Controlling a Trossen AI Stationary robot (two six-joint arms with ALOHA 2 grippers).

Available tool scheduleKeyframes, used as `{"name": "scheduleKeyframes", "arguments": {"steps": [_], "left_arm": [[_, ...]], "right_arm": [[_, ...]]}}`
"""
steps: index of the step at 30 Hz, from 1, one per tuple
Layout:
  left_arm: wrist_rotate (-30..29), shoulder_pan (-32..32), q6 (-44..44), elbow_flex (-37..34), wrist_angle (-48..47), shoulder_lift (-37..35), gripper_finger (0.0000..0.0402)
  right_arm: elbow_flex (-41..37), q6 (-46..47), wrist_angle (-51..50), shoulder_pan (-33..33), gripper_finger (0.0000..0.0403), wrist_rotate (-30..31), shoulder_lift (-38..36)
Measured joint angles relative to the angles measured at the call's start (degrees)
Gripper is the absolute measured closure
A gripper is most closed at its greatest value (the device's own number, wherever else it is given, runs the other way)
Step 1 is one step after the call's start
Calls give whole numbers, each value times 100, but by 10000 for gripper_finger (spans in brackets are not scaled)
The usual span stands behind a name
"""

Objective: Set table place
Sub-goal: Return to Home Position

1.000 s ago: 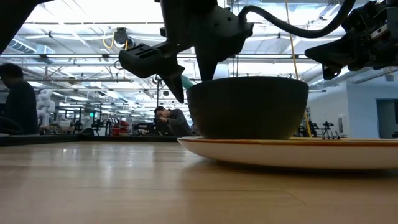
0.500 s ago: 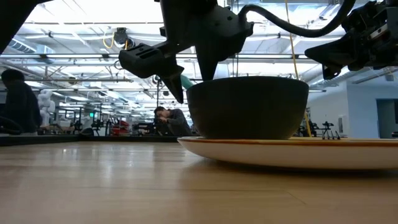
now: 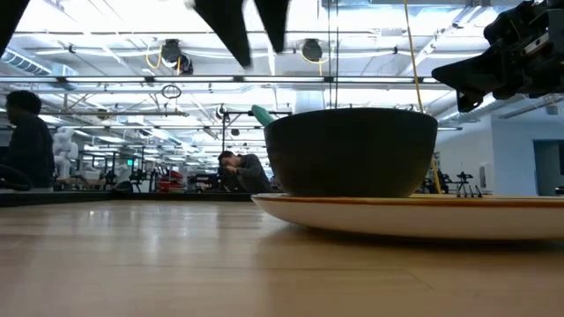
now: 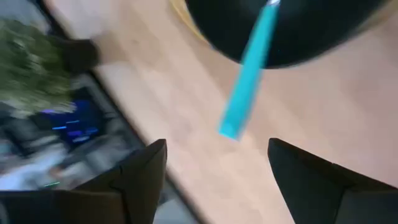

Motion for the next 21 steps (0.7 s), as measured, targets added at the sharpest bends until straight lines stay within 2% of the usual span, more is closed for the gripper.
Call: {"name": "scheduleKeyframes", "arguments": {"steps": [4,7,11,16,18,21], "left_arm": [[985,75,-570,0,0,-427,129],[1587,133,-969,0,7,-700,159],[1915,161,-1344,2,13,-918,236],[2408,159,-1289,2,7,-1041,369],[2505,159,-1237,2,12,-1090,390],[2580,179,-1222,2,6,-1159,391]], "right_arm": [[0,0,3,0,403,0,0],[0,12,3,-1,403,0,0],[0,42,3,-1,403,0,0],[0,42,2,0,403,0,0],[0,42,2,0,403,-1,0],[0,42,1,0,403,0,0]]}}
